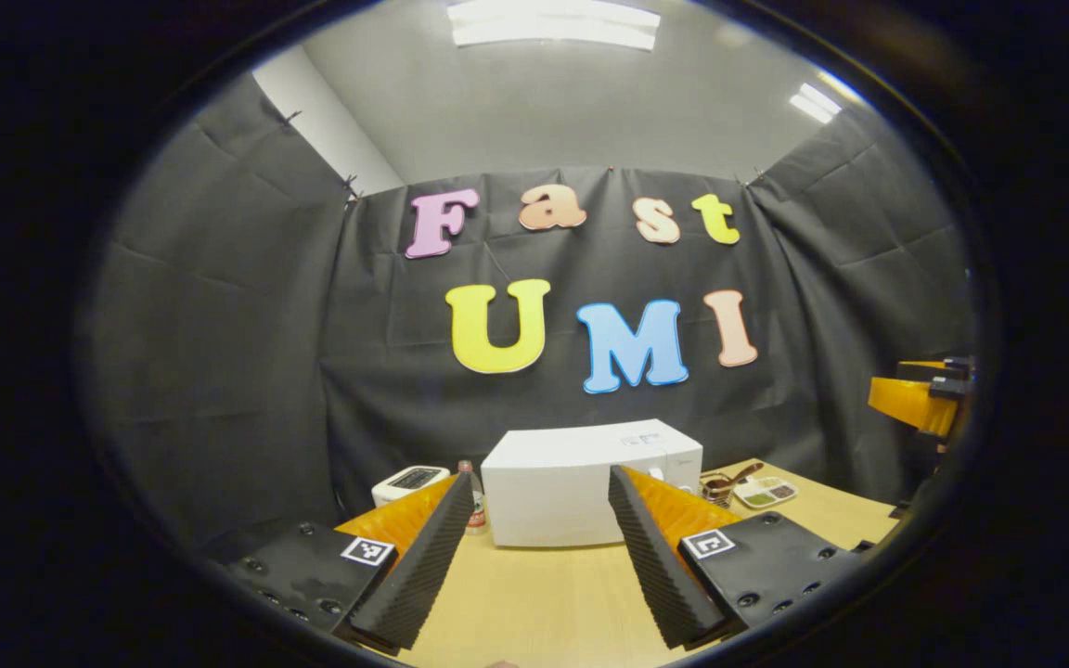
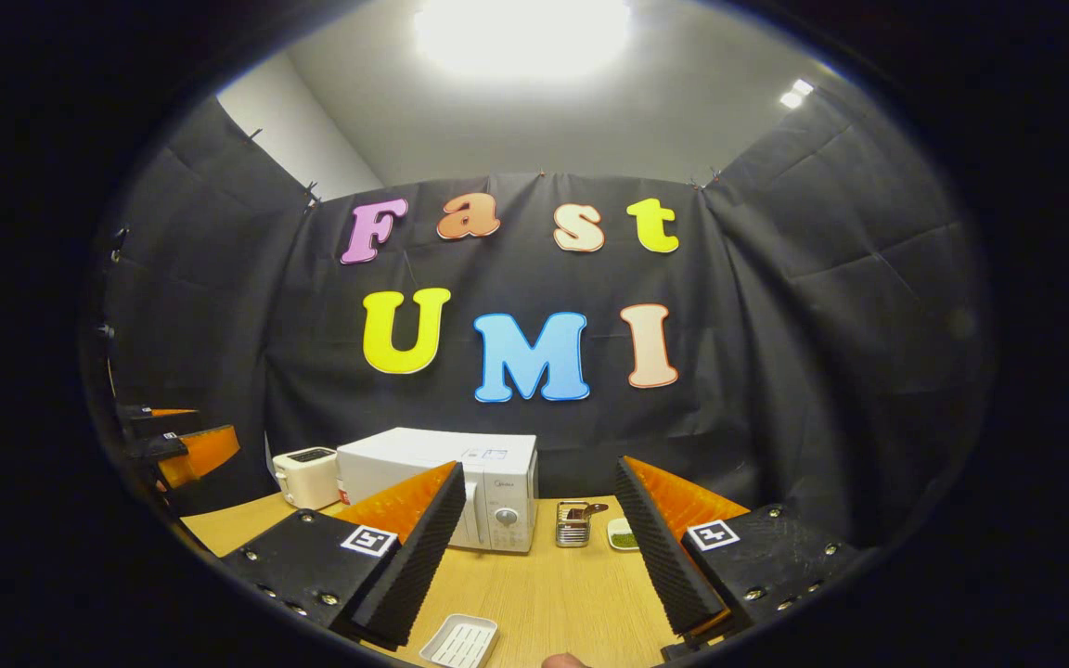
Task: Open the microwave oven with the left hand, put the food in, and close the microwave oven.
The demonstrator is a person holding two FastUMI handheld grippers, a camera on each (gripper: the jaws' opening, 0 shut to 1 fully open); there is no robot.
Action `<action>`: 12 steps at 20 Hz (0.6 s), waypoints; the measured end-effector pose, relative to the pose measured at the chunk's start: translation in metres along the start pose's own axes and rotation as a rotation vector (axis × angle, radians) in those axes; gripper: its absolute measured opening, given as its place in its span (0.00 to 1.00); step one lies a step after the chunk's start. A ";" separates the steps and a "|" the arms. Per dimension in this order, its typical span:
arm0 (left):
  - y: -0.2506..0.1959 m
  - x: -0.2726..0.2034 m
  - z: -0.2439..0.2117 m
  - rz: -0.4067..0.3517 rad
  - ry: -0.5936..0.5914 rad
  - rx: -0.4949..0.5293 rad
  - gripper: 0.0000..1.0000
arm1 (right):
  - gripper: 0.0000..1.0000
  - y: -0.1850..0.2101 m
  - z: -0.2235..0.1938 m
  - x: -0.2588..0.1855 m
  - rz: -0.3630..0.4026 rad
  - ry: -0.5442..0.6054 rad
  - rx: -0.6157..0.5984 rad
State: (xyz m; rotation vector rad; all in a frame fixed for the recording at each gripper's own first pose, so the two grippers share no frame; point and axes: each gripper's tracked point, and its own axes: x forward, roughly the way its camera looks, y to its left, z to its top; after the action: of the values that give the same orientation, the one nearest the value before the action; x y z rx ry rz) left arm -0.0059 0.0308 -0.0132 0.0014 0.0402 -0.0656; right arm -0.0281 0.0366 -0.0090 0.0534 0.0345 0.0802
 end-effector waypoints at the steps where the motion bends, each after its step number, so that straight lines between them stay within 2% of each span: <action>1: 0.003 0.000 0.000 0.004 -0.004 -0.004 0.96 | 0.98 -0.001 0.001 0.000 -0.006 0.000 -0.004; 3: 0.006 0.000 0.001 0.009 -0.015 -0.003 0.94 | 0.98 0.001 0.001 0.000 -0.008 0.004 -0.002; 4: 0.008 0.001 0.002 0.011 -0.018 -0.001 0.97 | 0.98 0.002 0.001 -0.001 -0.008 0.006 0.003; 5: 0.010 0.001 0.001 0.013 -0.019 0.003 0.94 | 0.98 0.002 0.001 -0.001 -0.008 0.008 0.007; 8: 0.019 0.001 0.002 0.040 -0.020 0.019 0.99 | 0.98 0.002 0.003 0.000 -0.019 0.004 0.014; 10: 0.026 0.003 0.000 0.063 -0.020 0.020 0.97 | 0.98 0.003 0.004 0.001 -0.024 0.000 0.015; 12: 0.031 0.002 0.003 0.075 -0.028 0.005 0.99 | 0.98 0.005 0.004 0.002 -0.024 0.002 0.022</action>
State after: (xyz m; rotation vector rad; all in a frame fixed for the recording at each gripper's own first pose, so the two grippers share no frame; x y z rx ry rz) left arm -0.0022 0.0617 -0.0105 0.0067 0.0118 0.0089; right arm -0.0267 0.0414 -0.0047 0.0751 0.0381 0.0560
